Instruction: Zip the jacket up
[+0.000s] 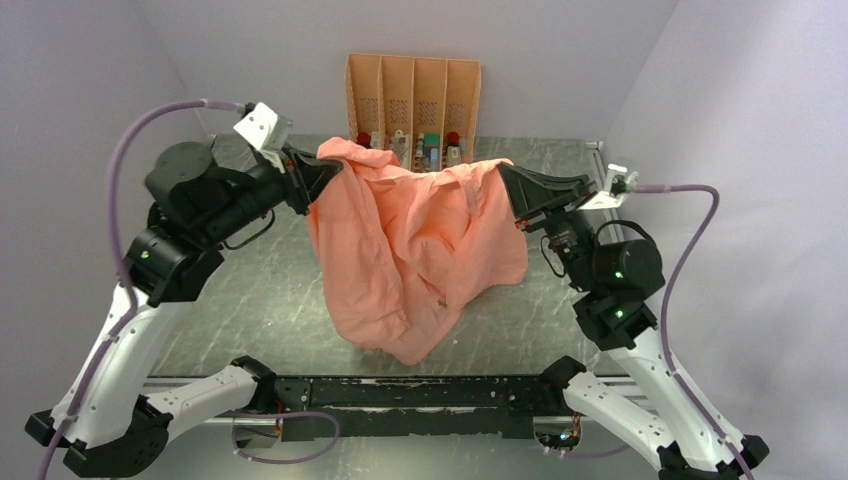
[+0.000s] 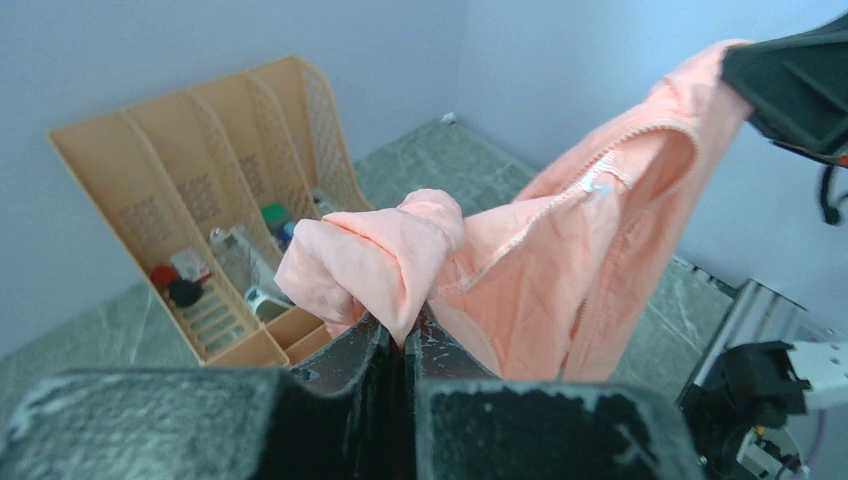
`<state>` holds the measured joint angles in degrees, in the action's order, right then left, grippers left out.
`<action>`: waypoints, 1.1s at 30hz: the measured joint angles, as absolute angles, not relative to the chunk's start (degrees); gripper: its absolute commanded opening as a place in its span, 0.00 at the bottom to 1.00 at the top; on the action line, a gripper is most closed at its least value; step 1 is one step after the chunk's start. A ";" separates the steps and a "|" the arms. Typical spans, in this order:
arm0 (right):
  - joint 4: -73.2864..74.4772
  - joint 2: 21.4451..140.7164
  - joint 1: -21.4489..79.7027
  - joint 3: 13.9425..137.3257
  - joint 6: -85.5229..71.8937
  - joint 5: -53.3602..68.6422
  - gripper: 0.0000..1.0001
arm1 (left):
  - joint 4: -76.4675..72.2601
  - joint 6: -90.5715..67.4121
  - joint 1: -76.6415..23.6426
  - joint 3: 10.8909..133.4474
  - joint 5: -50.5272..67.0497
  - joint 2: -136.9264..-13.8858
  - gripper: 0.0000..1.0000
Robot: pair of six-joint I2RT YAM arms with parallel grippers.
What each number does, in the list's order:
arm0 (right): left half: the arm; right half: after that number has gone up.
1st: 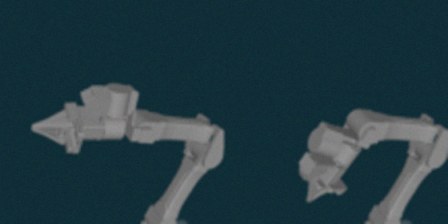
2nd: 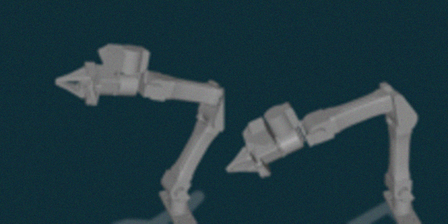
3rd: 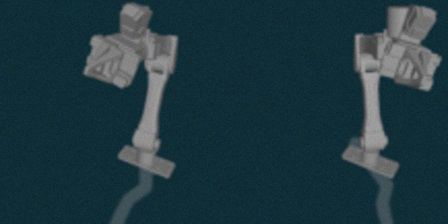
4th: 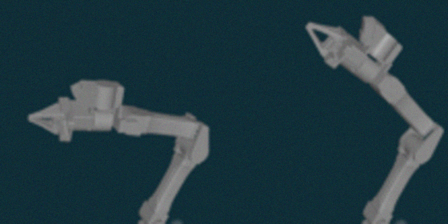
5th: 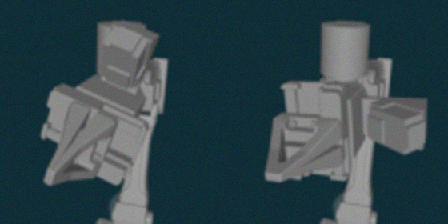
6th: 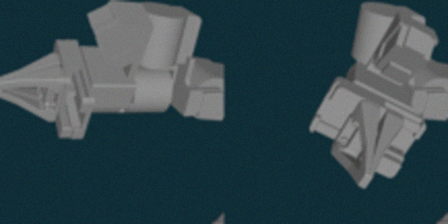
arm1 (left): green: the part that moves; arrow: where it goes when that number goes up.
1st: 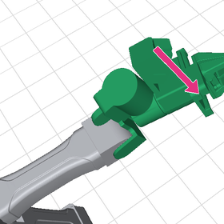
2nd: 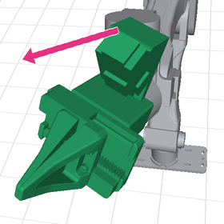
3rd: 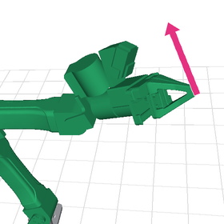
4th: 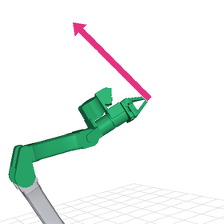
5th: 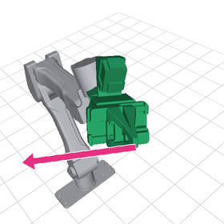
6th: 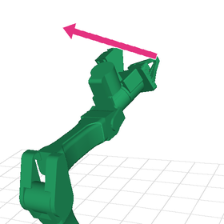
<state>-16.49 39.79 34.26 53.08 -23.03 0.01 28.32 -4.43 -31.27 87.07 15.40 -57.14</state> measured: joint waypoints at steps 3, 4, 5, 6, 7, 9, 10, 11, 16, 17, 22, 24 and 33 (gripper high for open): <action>-16.51 37.63 34.26 53.12 -22.37 0.47 0.00 | 29.47 -3.33 -31.27 91.26 18.94 -56.93 0.08; -16.51 36.97 34.26 53.21 -22.20 0.62 0.00 | 29.71 -3.01 -31.27 92.51 20.05 -56.73 0.08; -16.53 36.42 34.26 53.39 -22.00 0.67 0.00 | 29.87 -2.79 -31.27 93.71 21.04 -56.47 0.08; -16.53 36.07 34.26 53.74 -21.85 0.69 0.00 | 29.89 -2.72 -31.27 94.43 21.50 -56.25 0.08; -16.53 35.94 34.26 54.19 -21.78 0.67 0.00 | 29.95 -2.68 -31.27 95.42 21.91 -56.14 0.08; -16.45 36.05 34.26 55.05 -21.76 0.38 0.00 | 30.13 -2.59 -31.27 96.73 21.69 -56.18 0.08; -16.43 36.32 34.26 55.46 -21.76 -0.23 0.00 | 30.28 -2.61 -31.27 97.49 21.08 -56.40 0.08; -16.36 36.80 34.26 55.77 -21.78 -1.08 0.00 | 30.28 -2.72 -31.27 98.19 19.99 -56.90 0.08; -14.72 42.61 34.26 56.36 -21.82 -8.16 0.00 | 30.20 -4.19 -31.27 97.84 12.60 -63.18 0.08; -14.31 44.47 34.24 56.29 -21.82 -9.80 0.00 | 30.09 -4.60 -31.27 96.66 11.25 -65.21 0.08; -12.73 56.49 34.24 55.68 -20.95 -16.88 0.00 | 30.57 -7.07 -30.24 92.84 7.31 -78.13 0.08; -12.45 61.47 34.00 55.70 -20.05 -18.79 0.00 | 30.72 -8.23 -28.47 92.84 6.61 -83.70 0.08; -13.13 73.36 30.41 61.10 -18.35 -19.00 0.00 | 29.76 -11.40 -19.11 95.61 7.49 -90.89 0.08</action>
